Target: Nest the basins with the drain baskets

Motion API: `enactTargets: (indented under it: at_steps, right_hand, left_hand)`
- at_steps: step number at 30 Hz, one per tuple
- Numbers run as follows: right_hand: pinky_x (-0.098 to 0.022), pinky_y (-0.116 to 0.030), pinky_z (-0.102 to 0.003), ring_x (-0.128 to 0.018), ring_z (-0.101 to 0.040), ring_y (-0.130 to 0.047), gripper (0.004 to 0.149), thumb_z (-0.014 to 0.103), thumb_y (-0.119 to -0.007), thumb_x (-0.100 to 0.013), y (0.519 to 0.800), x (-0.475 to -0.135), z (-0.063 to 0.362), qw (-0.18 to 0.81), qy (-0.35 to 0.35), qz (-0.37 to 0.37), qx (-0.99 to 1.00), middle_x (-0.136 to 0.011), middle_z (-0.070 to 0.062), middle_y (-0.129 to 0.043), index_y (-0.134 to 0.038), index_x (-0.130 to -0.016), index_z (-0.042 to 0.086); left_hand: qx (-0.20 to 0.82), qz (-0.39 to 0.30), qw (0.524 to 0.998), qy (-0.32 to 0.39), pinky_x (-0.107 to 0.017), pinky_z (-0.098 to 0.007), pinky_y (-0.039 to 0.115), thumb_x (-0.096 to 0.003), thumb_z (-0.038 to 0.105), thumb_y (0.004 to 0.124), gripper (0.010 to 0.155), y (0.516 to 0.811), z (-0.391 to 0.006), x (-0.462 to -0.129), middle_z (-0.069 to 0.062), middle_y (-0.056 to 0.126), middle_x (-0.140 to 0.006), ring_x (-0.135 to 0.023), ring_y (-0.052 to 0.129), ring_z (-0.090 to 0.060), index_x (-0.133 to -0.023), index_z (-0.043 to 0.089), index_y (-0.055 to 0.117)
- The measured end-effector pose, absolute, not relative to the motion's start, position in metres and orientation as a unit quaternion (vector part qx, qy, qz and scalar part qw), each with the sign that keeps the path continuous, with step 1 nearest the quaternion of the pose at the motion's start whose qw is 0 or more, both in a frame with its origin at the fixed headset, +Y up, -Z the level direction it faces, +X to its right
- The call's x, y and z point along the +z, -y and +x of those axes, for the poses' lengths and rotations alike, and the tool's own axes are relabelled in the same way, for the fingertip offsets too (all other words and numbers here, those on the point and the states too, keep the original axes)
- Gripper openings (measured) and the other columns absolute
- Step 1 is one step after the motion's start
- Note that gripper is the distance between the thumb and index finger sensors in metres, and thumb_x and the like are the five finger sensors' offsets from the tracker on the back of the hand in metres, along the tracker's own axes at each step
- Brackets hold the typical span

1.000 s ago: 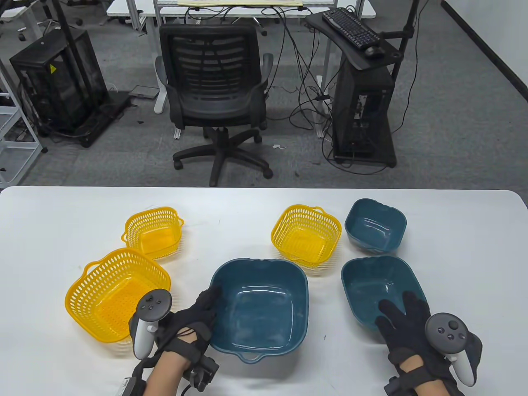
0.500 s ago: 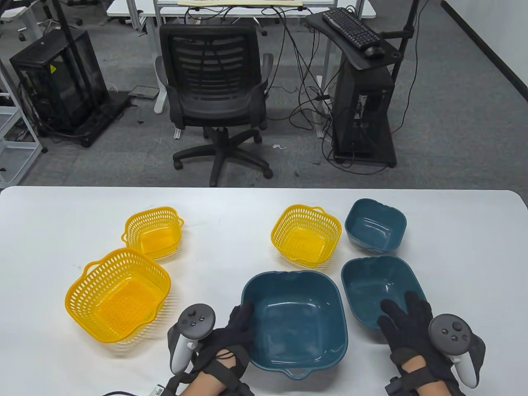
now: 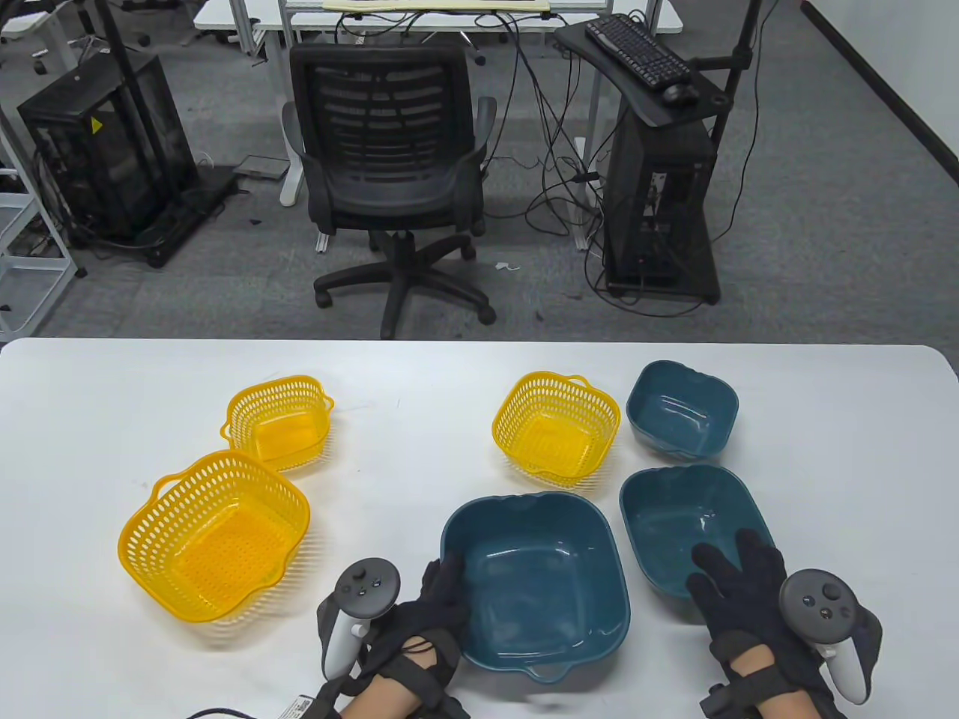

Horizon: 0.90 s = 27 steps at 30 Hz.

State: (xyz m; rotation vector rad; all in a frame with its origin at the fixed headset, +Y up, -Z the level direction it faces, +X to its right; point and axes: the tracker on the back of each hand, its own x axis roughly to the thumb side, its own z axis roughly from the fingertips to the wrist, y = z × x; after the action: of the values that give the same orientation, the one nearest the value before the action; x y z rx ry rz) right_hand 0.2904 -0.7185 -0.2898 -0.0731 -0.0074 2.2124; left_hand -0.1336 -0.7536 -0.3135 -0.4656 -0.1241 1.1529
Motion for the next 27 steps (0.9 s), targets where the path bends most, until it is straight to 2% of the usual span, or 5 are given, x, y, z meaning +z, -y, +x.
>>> enactTargets:
  at_steps: [10, 15, 20, 23, 27]
  right_hand:
    - [-0.060, -0.017, -0.081, -0.099, -0.051, -0.002, 0.065, 0.049, -0.070, -0.051, 0.718, -0.289, 0.291, 0.450, 0.001, -0.030, 0.893, -0.115, -0.015, -0.012, -0.060, -0.106, 0.016]
    - [-0.060, -0.017, -0.081, -0.099, -0.051, -0.001, 0.065, 0.049, -0.070, -0.051, 0.718, -0.289, 0.291, 0.451, 0.001, -0.030, 0.892, -0.115, -0.015, -0.012, -0.060, -0.107, 0.016]
    - [-0.060, -0.017, -0.081, -0.099, -0.051, -0.002, 0.066, 0.049, -0.070, -0.051, 0.717, -0.289, 0.292, 0.452, 0.003, -0.028, 0.891, -0.116, -0.015, -0.012, -0.059, -0.107, 0.016]
    - [-0.061, -0.017, -0.081, -0.100, -0.051, -0.002, 0.065, 0.049, -0.070, -0.051, 0.717, -0.289, 0.293, 0.455, 0.006, -0.028, 0.890, -0.116, -0.015, -0.012, -0.060, -0.107, 0.016]
    - [-0.061, -0.018, -0.081, -0.100, -0.051, -0.003, 0.065, 0.049, -0.070, -0.051, 0.718, -0.289, 0.292, 0.455, 0.003, -0.027, 0.890, -0.116, -0.015, -0.013, -0.060, -0.106, 0.016]
  left_hand:
    - [0.528, -0.237, 0.812, 0.078, -0.064, -0.053, 0.072, -0.0522, 0.024, 0.068, 0.067, 0.752, -0.135, -0.316, -0.017, 0.026, -0.114, -0.100, 0.064, -0.050, -0.112, 0.028, 0.039]
    - [0.548, -0.235, 0.798, 0.081, -0.068, -0.066, 0.052, -0.0542, 0.038, 0.068, 0.066, 0.746, -0.140, -0.314, -0.019, 0.011, -0.112, -0.100, 0.035, -0.061, -0.112, 0.037, 0.037]
    - [0.520, -0.098, 0.843, 0.097, -0.069, -0.067, 0.045, -0.0540, 0.044, 0.068, 0.068, 0.681, -0.179, -0.307, -0.017, 0.009, -0.112, -0.100, 0.024, -0.061, -0.114, 0.033, 0.037]
    - [0.493, 0.011, 0.870, 0.030, -0.070, -0.066, 0.039, -0.0542, 0.046, 0.068, 0.071, 0.659, -0.228, -0.307, -0.015, 0.007, -0.113, -0.100, 0.016, -0.058, -0.114, 0.031, 0.033]
    - [0.347, 0.114, 0.924, -0.112, -0.068, -0.067, 0.016, -0.0546, 0.047, 0.067, 0.075, 0.655, -0.288, -0.310, -0.010, -0.001, -0.113, -0.096, -0.008, -0.054, -0.115, 0.031, 0.026]
